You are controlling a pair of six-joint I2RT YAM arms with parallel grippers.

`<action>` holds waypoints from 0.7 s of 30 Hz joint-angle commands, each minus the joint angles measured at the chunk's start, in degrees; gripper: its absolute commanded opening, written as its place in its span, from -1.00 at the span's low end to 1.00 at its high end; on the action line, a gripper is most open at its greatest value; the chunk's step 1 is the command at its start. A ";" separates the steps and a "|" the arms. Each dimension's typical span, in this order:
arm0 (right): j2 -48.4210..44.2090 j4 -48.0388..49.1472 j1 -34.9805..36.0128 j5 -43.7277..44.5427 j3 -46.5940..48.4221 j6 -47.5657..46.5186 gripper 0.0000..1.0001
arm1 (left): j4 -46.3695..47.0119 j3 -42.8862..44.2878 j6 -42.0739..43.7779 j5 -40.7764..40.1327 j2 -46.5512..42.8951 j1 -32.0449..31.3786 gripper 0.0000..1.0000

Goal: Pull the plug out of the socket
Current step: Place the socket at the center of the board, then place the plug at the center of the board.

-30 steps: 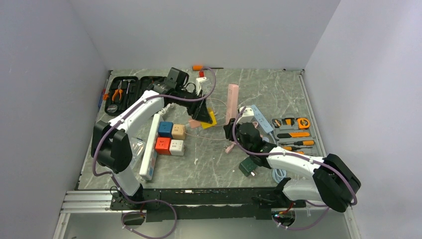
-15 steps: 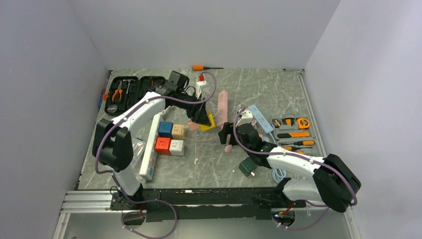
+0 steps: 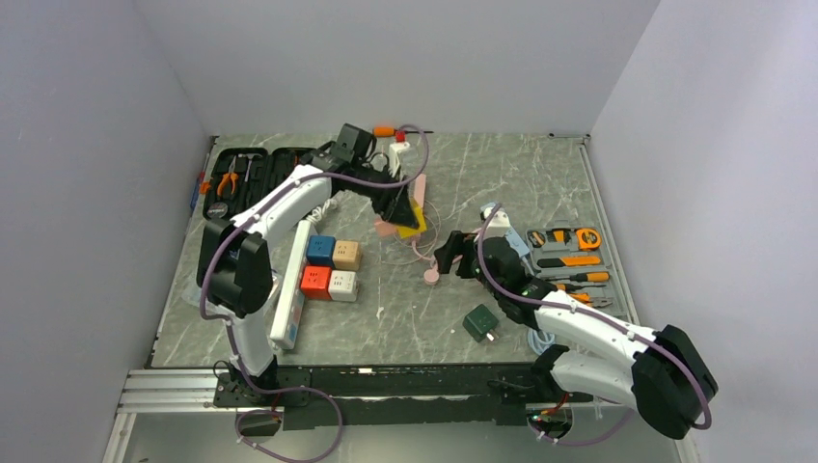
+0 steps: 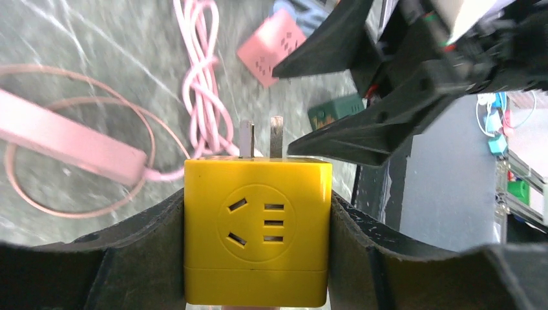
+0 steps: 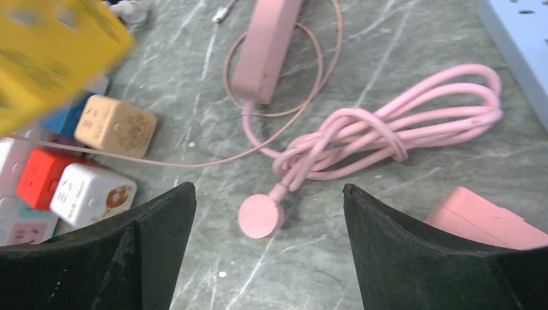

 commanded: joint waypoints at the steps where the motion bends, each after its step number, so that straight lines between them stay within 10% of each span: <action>1: 2.03 -4.68 -3.06 0.41 2.33 3.58 0.70 | 0.27 9.61 -1.06 4.39 -0.62 1.04 -1.00; 9: -0.62 2.73 -3.12 -3.88 -0.79 1.10 0.69 | 5.24 25.37 -11.42 10.41 -1.68 2.09 -1.00; 21: 10.16 23.41 4.32 2.57 2.75 -21.97 0.60 | 11.40 26.00 -17.99 11.50 -3.91 2.41 -1.00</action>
